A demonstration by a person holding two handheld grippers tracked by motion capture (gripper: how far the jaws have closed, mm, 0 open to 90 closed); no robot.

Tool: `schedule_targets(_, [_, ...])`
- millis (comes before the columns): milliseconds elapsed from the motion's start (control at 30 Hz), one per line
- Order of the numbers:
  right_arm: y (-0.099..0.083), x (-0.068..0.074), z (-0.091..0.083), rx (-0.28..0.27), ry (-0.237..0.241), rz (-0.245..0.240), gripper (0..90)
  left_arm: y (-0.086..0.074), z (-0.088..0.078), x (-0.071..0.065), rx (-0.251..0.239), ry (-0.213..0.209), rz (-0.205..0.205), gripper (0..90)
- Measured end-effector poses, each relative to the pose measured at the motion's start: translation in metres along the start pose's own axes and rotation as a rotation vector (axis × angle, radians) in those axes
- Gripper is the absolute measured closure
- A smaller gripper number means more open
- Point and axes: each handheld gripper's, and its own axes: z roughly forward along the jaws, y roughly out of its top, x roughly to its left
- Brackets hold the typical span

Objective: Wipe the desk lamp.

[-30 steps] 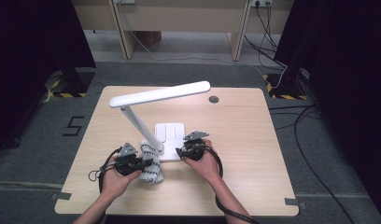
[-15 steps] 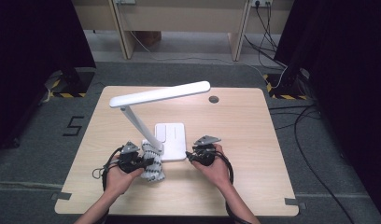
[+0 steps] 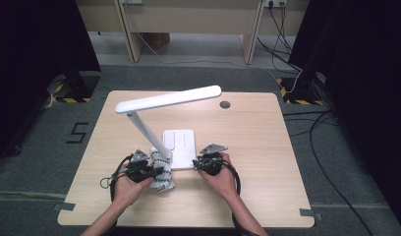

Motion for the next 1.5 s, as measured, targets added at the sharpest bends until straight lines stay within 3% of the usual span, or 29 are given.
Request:
schedule_targets(267, [0.002,0.0,0.006,0.009,-0.003,0.01,75.4,0.0,0.001,-0.003,0.01,0.003,0.015,77.6])
schedule_targets(733, [0.0,-0.005,0.007,0.002,0.033,0.054,75.5,-0.001,0.01,-0.017,0.032,-0.01,0.047,77.6])
schedule_targets(1500, [-0.001,-0.007,0.006,0.005,0.051,0.068,73.1,0.023,0.042,-0.049,0.053,-0.078,0.112,77.7])
